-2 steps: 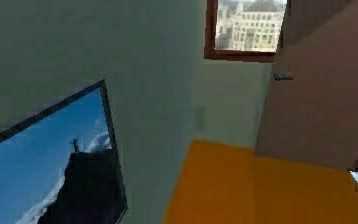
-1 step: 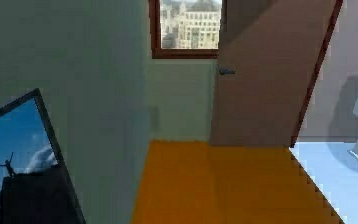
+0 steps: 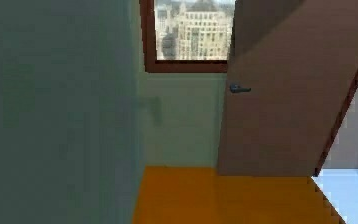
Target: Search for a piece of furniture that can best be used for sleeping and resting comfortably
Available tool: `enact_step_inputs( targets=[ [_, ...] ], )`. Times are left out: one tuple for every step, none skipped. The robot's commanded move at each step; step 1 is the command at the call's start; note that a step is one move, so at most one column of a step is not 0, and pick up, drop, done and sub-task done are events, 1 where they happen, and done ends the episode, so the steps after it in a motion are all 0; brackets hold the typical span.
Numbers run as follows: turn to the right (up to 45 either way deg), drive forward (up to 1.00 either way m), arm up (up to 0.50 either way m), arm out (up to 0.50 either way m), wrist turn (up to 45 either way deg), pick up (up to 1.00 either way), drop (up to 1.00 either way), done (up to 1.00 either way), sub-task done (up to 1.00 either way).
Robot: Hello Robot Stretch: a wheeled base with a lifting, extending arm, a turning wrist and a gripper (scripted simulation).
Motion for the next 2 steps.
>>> enact_step_inputs(
  targets=[
    [45.0,0.0,0.0,0.0,0.0,0.0,0.0,0.0,0.0],
    [45.0,0.0,0.0,0.0,0.0,0.0,0.0,0.0,0.0]
  ],
)
